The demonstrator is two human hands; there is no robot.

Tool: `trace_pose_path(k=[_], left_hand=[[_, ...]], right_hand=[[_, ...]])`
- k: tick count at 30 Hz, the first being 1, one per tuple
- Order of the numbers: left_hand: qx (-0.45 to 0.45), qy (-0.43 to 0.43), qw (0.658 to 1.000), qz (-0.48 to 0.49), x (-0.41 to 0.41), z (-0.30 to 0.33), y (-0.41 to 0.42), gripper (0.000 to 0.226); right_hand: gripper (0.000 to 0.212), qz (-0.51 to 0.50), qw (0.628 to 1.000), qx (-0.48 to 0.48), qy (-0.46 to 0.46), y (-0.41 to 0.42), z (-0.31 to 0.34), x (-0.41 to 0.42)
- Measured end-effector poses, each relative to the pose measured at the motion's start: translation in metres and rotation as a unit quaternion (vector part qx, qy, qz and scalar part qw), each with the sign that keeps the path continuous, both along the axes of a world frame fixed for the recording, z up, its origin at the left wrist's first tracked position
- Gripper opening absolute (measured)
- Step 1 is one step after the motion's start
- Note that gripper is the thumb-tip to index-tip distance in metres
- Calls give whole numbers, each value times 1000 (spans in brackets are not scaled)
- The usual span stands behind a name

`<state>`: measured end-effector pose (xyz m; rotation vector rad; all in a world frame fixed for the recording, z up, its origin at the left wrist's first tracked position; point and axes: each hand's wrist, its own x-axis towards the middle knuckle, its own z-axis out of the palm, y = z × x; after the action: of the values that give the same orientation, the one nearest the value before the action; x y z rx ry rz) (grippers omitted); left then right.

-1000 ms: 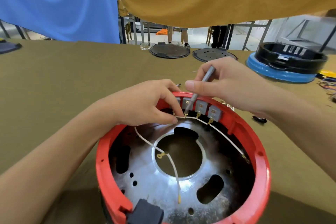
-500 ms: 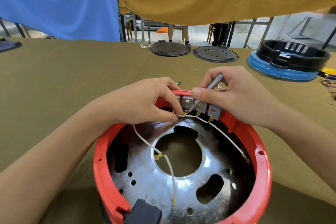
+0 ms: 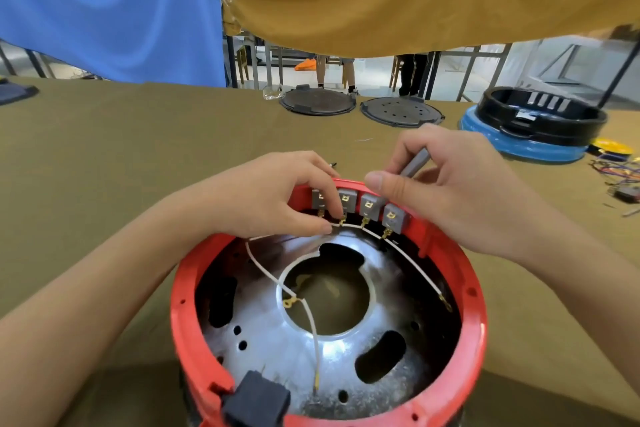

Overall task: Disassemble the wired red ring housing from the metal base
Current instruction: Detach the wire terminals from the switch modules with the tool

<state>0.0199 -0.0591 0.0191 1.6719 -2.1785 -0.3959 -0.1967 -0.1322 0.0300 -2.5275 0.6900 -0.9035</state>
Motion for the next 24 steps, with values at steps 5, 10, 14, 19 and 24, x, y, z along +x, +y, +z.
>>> trace_pose_path(k=[5,10,14,19,24], left_hand=[[43,-84,994,-60,-9,19,-7,22],[27,-78,995,-61,-17,13,-16,21],[17,-81,995,-54,-11,8,-17,22],[39,-125,990,-44,-3,12,-17,19],[13,-111,993,-41,1,2,-15,15]], right_hand=[[20,10,996,-57,68,0,-3,1],[24,68,988,-105,89,-6,-3,-2],[20,105,978,-149,104,-12,-6,-4],[19,92,981,-133,109,-16,-7,-1],[29,55,975,-152,154,-14,-7,2]])
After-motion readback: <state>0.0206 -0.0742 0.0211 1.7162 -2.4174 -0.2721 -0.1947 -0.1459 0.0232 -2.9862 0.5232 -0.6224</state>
